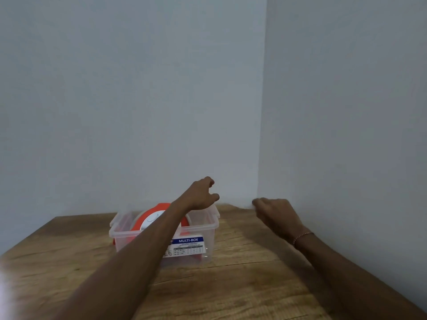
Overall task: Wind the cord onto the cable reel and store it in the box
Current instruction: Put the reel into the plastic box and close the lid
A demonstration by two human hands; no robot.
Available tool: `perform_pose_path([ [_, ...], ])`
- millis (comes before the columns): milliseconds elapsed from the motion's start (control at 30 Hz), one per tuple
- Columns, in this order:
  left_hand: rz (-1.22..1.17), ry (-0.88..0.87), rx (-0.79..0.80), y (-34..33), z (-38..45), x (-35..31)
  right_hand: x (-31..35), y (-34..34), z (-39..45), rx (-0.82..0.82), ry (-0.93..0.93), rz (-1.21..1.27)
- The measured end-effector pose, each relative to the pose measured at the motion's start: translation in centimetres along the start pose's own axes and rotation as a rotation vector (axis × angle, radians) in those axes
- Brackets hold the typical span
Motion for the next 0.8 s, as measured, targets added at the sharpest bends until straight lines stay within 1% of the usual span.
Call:
perform_pose_path([
  [100,-0.078,0.015,-0.089,1.0,-0.5,0.7,0.1,3.2,1.3,-0.183,-0.061,0.167],
  [233,-0.267,0.055,-0.285,3.4,-1.6,1.5,0.2,7.9,3.3,-0.414,-0.167,0.477],
  [300,-0.321,0.083,-0.389,5.0,-2.2,1.9,0.5,10.2,4.4,-0.470,-0.195,0.645],
  [333,-0.343,0.090,-0.451,6.0,-2.6,1.9,0.7,11.1,5.0,-0.468,-0.207,0.741],
  [367,-0.365,0.083,-0.516,7.0,-3.0,1.8,1.1,11.8,5.5,-0.436,-0.220,0.851],
  [467,-0.383,0.012,-0.675,10.5,-4.5,1.5,2.8,12.7,6.7,-0.238,-0.263,1.204],
  [567,-0.354,-0.049,-0.749,13.5,-6.2,1.2,4.5,12.7,7.3,-0.136,-0.356,1.450],
  [633,-0.348,-0.027,-0.784,14.6,-7.2,1.2,5.7,12.0,7.5,-0.054,-0.438,1.511],
  [700,-0.346,0.028,-0.785,15.4,-8.1,1.8,7.0,10.9,7.5,0.012,-0.512,1.445],
  [733,-0.377,0.064,-0.761,15.6,-8.6,2.2,7.6,10.0,7.5,0.052,-0.551,1.402],
  [800,-0.497,0.154,-0.675,15.6,-9.4,3.3,8.9,8.3,7.5,0.169,-0.639,1.401],
])
Point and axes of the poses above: each hand's wrist, its own z-axis towards the middle knuckle, its own y-axis out of the back of the hand, x = y × z, the point moved 3 cm from there along z, towards the middle knuckle, and after that the axes turned 15 degrees about -y, right-handed, at the moved point
